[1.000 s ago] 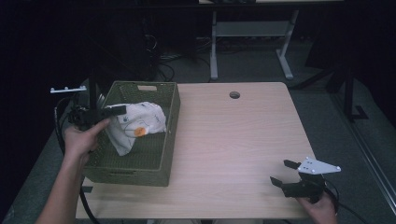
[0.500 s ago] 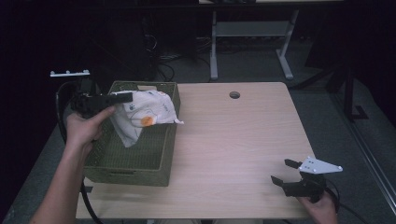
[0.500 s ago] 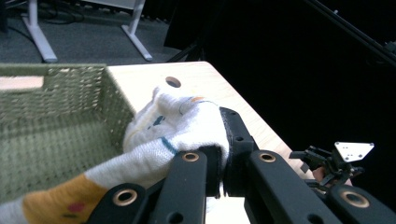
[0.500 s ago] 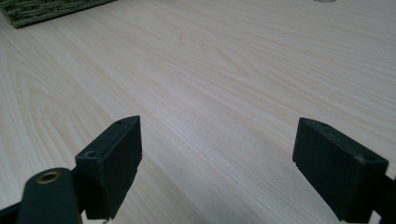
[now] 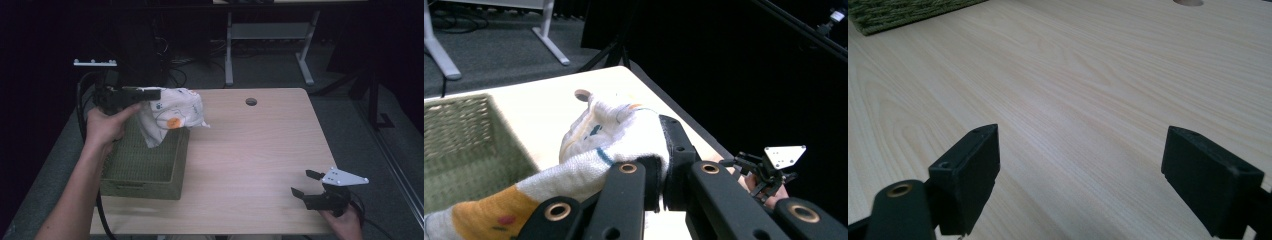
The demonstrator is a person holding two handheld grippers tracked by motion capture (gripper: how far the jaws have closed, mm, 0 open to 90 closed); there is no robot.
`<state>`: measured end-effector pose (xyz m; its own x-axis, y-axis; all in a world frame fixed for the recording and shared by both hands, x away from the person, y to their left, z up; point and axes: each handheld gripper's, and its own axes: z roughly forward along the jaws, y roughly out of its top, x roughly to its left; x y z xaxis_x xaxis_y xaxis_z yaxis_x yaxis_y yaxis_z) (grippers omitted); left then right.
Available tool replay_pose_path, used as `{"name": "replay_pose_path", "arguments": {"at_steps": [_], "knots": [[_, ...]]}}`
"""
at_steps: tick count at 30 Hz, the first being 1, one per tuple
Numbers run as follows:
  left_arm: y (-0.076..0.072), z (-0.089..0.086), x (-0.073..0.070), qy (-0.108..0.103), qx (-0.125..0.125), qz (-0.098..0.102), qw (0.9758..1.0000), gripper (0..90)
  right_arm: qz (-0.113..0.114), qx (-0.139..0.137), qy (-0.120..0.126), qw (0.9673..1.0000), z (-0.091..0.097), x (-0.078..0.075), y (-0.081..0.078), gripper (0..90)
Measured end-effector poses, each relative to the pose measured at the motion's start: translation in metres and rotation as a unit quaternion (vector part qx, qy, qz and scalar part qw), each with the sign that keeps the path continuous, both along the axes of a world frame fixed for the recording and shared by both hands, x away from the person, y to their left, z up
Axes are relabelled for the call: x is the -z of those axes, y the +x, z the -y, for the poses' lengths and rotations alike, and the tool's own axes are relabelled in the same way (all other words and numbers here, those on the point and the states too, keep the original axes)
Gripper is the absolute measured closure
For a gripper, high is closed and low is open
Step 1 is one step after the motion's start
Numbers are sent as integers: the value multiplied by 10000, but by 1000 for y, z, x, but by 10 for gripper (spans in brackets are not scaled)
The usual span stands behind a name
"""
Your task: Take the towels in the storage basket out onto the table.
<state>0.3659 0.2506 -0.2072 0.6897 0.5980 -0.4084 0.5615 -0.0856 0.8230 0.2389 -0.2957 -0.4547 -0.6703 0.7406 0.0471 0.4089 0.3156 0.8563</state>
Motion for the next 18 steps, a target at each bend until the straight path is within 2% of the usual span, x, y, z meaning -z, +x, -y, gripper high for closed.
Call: {"name": "replay_pose_path", "arguments": {"at_steps": [2, 3, 4, 8, 12, 17, 18], "knots": [[1, 13, -5, 36, 118, 32, 9999, 873, -1, -1, 4, 10000, 0, 0, 0, 151], [1, 13, -5, 36, 118, 32, 9999, 873, -1, -1, 4, 10000, 0, 0, 0, 151], [2, 22, -8, 77, 187, 54, 9998, 873, 3, 1, 8, 10000, 0, 0, 0, 151], [4, 35, -11, 121, 302, 79, 9994, 873, 4, 5, 25, 10000, 1, -1, 0, 150], [7, 59, -11, 192, 489, 48, 9986, 873, 25, -3, 41, 10000, 2, -1, 0, 150], [9, 76, -10, 244, 614, 43, 9978, 873, 37, 9, 66, 10000, 3, -2, 0, 150], [10, 84, -9, 264, 656, 16, 9975, 873, 32, 13, 82, 10000, 3, -2, 0, 150]]}}
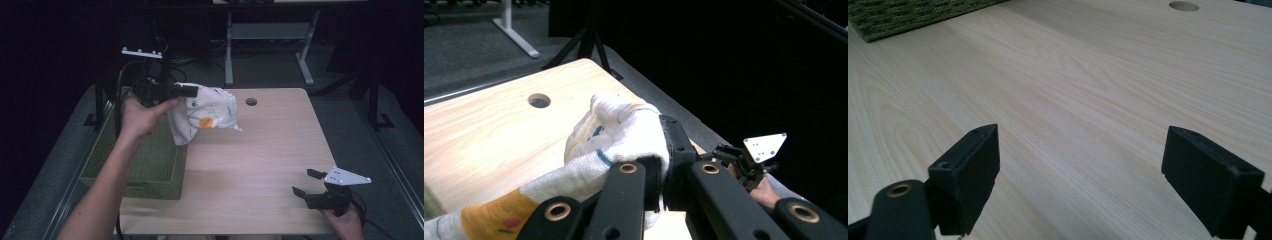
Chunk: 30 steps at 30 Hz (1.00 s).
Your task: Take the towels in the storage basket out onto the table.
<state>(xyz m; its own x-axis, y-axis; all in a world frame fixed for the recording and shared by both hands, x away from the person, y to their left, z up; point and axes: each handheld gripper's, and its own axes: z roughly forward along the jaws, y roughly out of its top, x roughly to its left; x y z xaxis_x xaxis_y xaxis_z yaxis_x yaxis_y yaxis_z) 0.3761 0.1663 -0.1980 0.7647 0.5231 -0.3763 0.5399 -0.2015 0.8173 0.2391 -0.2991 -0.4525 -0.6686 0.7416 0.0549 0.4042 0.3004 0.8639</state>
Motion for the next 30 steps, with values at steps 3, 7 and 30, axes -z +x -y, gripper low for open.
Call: {"name": "replay_pose_path", "arguments": {"at_steps": [3, 7, 30], "knots": [[1, 8, 2, 26, 57, -6, 10000, 873, 0, -1, 15, 10000, 0, 0, 0, 150], [4, 23, 7, 91, 165, -51, 9998, 873, 5, -1, 25, 10000, 0, 0, 0, 149], [27, 103, 62, 600, 500, -413, 9961, 870, 33, -11, 68, 10000, 3, -1, -1, 149]]}}
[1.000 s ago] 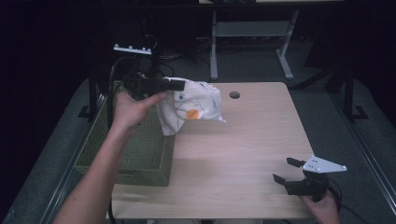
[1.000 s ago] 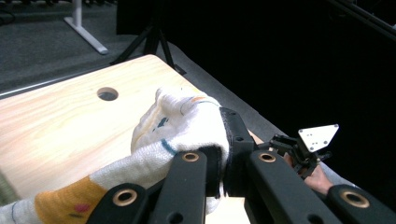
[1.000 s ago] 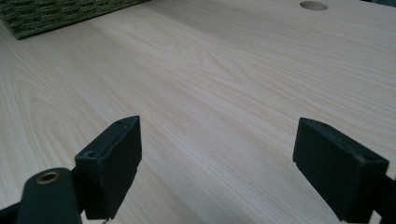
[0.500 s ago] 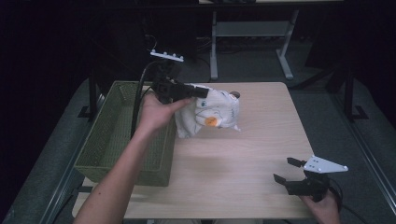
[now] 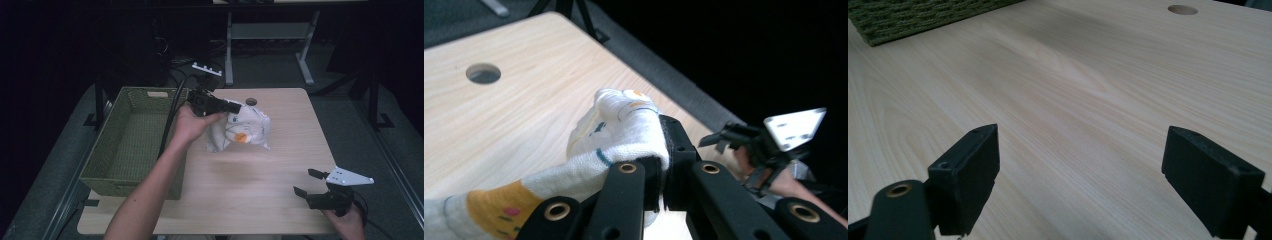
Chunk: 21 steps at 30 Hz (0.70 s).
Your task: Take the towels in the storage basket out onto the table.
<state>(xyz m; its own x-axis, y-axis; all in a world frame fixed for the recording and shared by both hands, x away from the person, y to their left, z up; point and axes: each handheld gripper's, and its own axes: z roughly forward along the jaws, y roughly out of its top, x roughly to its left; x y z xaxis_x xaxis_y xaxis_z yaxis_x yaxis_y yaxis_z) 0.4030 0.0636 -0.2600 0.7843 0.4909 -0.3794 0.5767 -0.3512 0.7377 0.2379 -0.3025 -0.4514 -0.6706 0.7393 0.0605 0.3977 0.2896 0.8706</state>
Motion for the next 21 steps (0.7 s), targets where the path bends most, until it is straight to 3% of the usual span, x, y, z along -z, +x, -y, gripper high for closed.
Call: {"name": "replay_pose_path", "arguments": {"at_steps": [10, 12, 13, 14, 15, 16, 17, 21], "knots": [[12, 27, 40, 90, 112, -388, 9991, 867, 36, 5, 31, 10000, 3, 0, -1, 149], [15, 35, 61, 164, 84, -550, 9983, 866, 31, -2, 33, 10000, 3, 0, -1, 149], [15, 35, 61, 164, 84, -550, 9983, 866, 31, -2, 33, 10000, 3, 0, -1, 149], [17, 39, 77, 269, 84, -677, 9973, 865, 21, -2, 39, 10000, 3, 0, -2, 149], [17, 39, 77, 269, 84, -677, 9973, 864, 19, -6, 44, 10000, 3, 0, -2, 149], [18, 42, 92, 363, 54, -783, 9963, 863, 18, -6, 45, 10000, 3, -1, -2, 149], [18, 42, 92, 363, 54, -783, 9963, 863, 18, -6, 45, 10000, 3, -1, -2, 149], [20, 45, 117, 462, -63, -1001, 9939, 859, 31, -10, 46, 10000, 3, -1, -2, 149]]}}
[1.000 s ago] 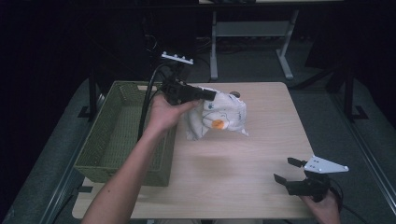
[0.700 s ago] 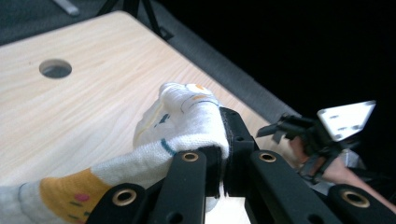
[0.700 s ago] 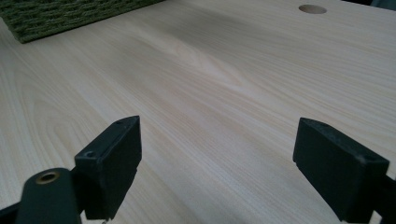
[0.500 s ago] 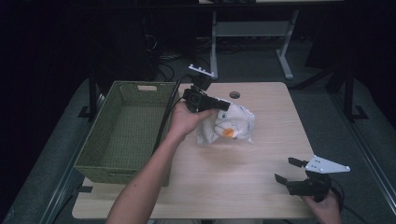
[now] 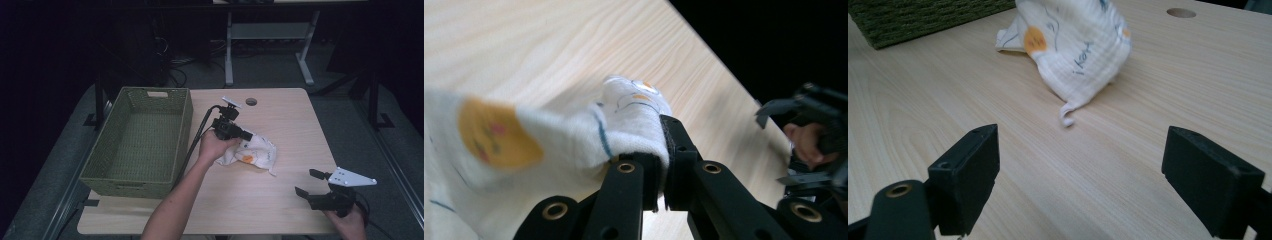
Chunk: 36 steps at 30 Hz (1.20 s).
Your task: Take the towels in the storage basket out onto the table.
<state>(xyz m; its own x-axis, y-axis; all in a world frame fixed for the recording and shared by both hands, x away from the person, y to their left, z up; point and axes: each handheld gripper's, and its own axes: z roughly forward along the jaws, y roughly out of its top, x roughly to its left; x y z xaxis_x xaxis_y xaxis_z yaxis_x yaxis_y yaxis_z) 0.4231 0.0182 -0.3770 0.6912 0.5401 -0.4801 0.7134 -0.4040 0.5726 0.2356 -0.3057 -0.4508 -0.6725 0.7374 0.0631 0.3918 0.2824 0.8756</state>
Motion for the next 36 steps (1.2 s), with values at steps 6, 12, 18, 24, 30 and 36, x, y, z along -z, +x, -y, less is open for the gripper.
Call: {"name": "replay_pose_path", "arguments": {"at_steps": [6, 12, 18, 24, 30, 36], "knots": [[0, -1, 28, 70, -156, -240, 9996, 855, 5, -24, -25, 10000, -1, 0, 0, 149], [-1, -2, 44, 136, -226, -304, 9992, 838, 4, -40, -31, 10000, -1, 0, 0, 149], [0, -1, 50, 206, -270, -335, 9989, 802, -9, -75, -31, 10000, -2, 1, 0, 149], [-2, -2, 46, 112, -235, -215, 9994, 759, -8, -72, -31, 10000, -2, 1, 0, 149], [-9, -3, 42, 123, -301, -142, 9994, 620, -21, -60, -29, 10000, -2, 2, 1, 149], [-18, -11, 39, 148, -520, -21, 9985, 474, -43, -60, -61, 10000, -3, 2, 2, 147]]}}
